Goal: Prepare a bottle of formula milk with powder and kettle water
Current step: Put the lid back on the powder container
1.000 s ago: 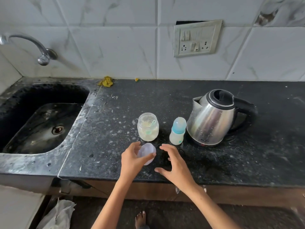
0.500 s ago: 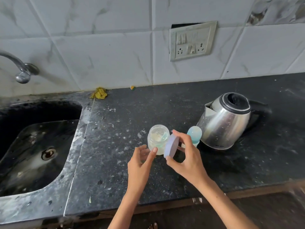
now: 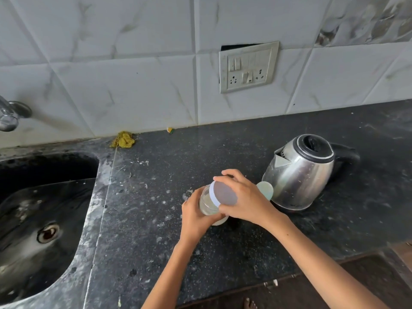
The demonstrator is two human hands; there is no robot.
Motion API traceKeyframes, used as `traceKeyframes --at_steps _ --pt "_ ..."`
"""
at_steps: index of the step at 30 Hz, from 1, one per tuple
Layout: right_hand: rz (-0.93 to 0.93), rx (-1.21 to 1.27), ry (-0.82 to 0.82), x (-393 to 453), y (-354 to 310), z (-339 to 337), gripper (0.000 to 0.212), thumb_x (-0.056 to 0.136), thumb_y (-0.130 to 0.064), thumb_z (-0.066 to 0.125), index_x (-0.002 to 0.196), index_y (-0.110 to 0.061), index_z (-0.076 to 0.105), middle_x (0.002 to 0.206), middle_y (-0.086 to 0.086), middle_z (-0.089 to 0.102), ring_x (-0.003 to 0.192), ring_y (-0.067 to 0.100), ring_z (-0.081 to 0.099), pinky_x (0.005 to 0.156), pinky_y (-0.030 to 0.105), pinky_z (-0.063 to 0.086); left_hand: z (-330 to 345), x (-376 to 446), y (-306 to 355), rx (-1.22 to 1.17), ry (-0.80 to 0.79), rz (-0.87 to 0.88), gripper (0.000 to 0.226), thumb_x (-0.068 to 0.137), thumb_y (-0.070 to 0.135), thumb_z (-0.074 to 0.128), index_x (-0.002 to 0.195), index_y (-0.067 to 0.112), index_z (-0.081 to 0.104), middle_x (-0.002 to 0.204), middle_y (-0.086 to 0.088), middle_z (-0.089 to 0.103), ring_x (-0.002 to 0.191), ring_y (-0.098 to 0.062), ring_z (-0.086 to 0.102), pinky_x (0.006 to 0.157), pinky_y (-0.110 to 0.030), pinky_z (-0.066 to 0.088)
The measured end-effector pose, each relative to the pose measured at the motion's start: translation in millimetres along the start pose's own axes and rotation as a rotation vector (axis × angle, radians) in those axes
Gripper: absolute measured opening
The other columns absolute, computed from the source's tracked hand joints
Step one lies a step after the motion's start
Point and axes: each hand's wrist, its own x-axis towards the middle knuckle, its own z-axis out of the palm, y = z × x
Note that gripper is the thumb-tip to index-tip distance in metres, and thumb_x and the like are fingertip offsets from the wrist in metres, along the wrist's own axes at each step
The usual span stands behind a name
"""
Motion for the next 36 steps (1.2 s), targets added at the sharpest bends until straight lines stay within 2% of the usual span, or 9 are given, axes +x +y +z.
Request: traceKeyframes --at_steps 3,12,16,19,22,24,28,32,36 --pt "-0.003 -0.044 -0.108 5.6 -0.6 0.5 0.071 0.076 -0.031 0.069 0.143 -0.031 0.044 0.141 -0.009 0.040 0.125 0.015 0.047 0.099 0.028 0.041 4.7 -4.0 -9.6 -0.052 0.027 -0.009 0.075 0.055 0.025 0.091 0.118 0.044 0.056 0.110 0.018 0.068 0.104 -0.005 0.063 0.088 -0.041 0.054" --pt "-0.014 -0.140 -0.287 25.3 -18.2 -3.4 0.076 0.065 -0.026 0.079 0.136 -0.033 0.053 0.134 -0.008 0.048 0.117 0.015 0.053 0.095 0.034 0.049 9.9 -3.9 -15.8 -0.037 0.064 -0.072 0.083 0.047 0.042 0.092 0.122 0.045 0.055 0.114 0.018 0.067 0.114 -0.008 0.058 0.096 -0.047 0.047" --pt "0.078 -0.267 -0.269 29.1 -30.5 -6.8 0.070 0.068 -0.031 0.074 0.134 -0.028 0.052 0.124 0.001 0.051 0.111 0.023 0.057 0.086 0.034 0.051 10.7 -5.3 -15.6 -0.057 0.069 -0.079 0.089 0.041 0.062 0.088 0.122 0.047 0.055 0.118 0.019 0.065 0.117 -0.016 0.056 0.096 -0.047 0.048" --pt "0.152 -0.411 -0.223 31.9 -41.6 0.7 0.058 0.075 -0.045 0.068 0.123 -0.016 0.052 0.114 0.009 0.052 0.103 0.030 0.060 0.076 0.033 0.044 11.7 -4.4 -16.3 -0.076 0.070 -0.042 0.091 0.041 0.073 0.080 0.123 0.041 0.057 0.117 0.016 0.067 0.114 -0.017 0.059 0.094 -0.048 0.048" --pt "0.276 -0.476 -0.140 35.8 -45.3 11.2 0.070 0.079 -0.062 0.062 0.120 -0.007 0.050 0.113 0.013 0.057 0.102 0.029 0.062 0.076 0.032 0.045 11.8 -4.6 -16.8 -0.080 0.065 -0.035 0.086 0.046 0.066 0.084 0.123 0.037 0.058 0.115 0.013 0.069 0.111 -0.014 0.062 0.095 -0.051 0.047" --pt "0.292 -0.470 -0.127 35.8 -44.8 13.4 0.073 0.080 -0.064 0.061 0.122 -0.005 0.049 0.115 0.013 0.057 0.104 0.029 0.062 0.079 0.033 0.047 11.4 -4.2 -17.7 -0.070 0.065 -0.041 0.084 0.047 0.058 0.088 0.123 0.040 0.057 0.116 0.014 0.068 0.112 -0.015 0.061 0.096 -0.051 0.046" --pt "0.172 -0.415 -0.237 32.8 -41.3 3.9 0.060 0.075 -0.048 0.068 0.122 -0.017 0.049 0.114 0.007 0.052 0.104 0.029 0.059 0.076 0.033 0.042 11.1 -3.0 -17.6 -0.064 0.067 -0.036 0.083 0.045 0.052 0.089 0.121 0.044 0.057 0.115 0.019 0.067 0.113 -0.008 0.059 0.097 -0.047 0.046" --pt "0.116 -0.183 -0.210 32.6 -31.6 -16.2 0.065 0.065 -0.041 0.076 0.125 -0.031 0.056 0.113 -0.001 0.055 0.105 0.021 0.056 0.082 0.033 0.047 11.0 -4.2 -18.7 -0.075 0.054 -0.052 0.086 0.043 0.066 0.087 0.121 0.050 0.054 0.115 0.021 0.066 0.113 -0.014 0.059 0.094 -0.046 0.049" --pt "0.091 -0.155 -0.230 34.9 -26.6 -29.1 0.073 0.067 -0.033 0.076 0.135 -0.040 0.050 0.124 -0.005 0.050 0.112 0.015 0.051 0.090 0.032 0.046 11.1 -5.5 -16.8 -0.094 0.058 -0.023 0.088 0.046 0.066 0.086 0.125 0.040 0.056 0.117 0.022 0.066 0.112 -0.003 0.060 0.098 -0.047 0.045"
